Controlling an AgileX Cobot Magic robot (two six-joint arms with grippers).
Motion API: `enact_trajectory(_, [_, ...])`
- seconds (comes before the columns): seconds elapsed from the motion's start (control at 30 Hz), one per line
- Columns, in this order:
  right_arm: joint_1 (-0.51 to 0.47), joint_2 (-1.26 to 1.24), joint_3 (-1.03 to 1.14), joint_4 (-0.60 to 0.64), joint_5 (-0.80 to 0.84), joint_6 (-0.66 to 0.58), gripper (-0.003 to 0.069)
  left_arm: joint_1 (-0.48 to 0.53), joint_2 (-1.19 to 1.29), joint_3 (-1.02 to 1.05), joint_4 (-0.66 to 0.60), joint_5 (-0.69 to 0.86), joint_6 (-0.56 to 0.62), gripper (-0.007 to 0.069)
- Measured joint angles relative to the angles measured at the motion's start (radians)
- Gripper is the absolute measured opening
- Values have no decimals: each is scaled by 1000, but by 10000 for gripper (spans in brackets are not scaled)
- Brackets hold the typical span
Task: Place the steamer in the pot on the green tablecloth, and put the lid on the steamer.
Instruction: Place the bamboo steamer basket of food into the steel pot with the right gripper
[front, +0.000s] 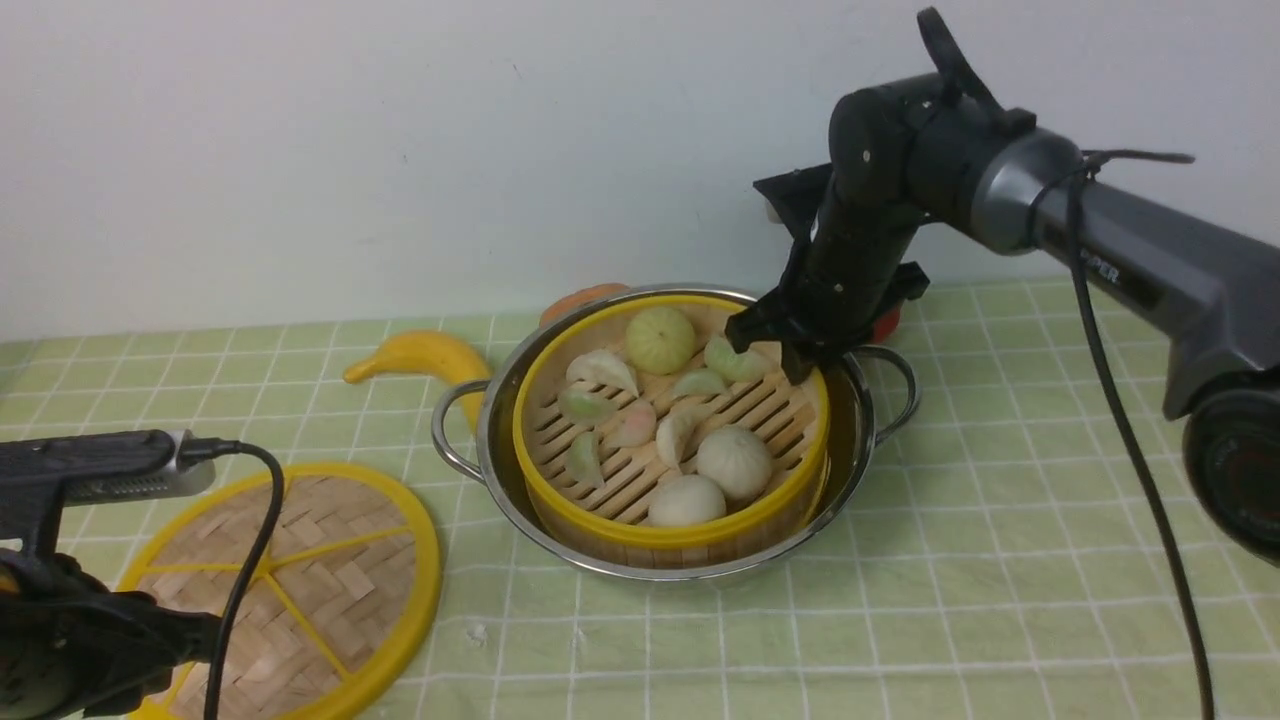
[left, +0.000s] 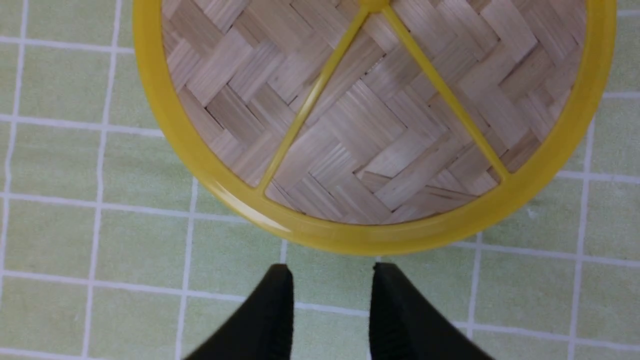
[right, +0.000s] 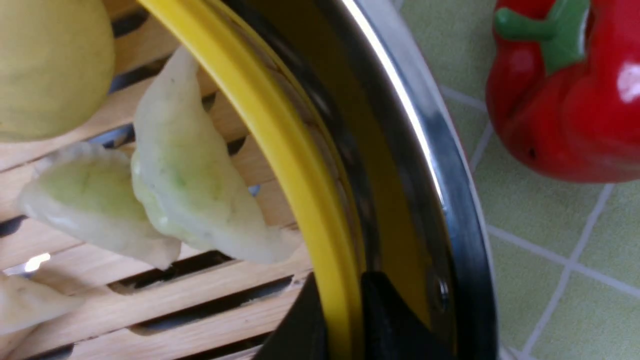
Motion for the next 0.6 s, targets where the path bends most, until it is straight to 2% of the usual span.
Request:
enact_trajectory(0.1, [0,0,-2,0,-1,0,85,0,0,0,0,-3,0,232])
enact_trajectory(0.23, [0,0,-5,5,0,0,153,0,0,0,0,-25,0,254])
enact_trajectory(0.4, [-1,0,-7,6,-5,-17,371,0,1,0,-2,-105,-1,264])
enact_trajectory(0.5, [1,-11,-7,-10,-8,-18,461,0,16,-23,-10,-131,-4,264])
enact_trajectory(0.6, [1,-51,-7,-57,-6,-16,518,0,63,-91,-20,-130,-7,264])
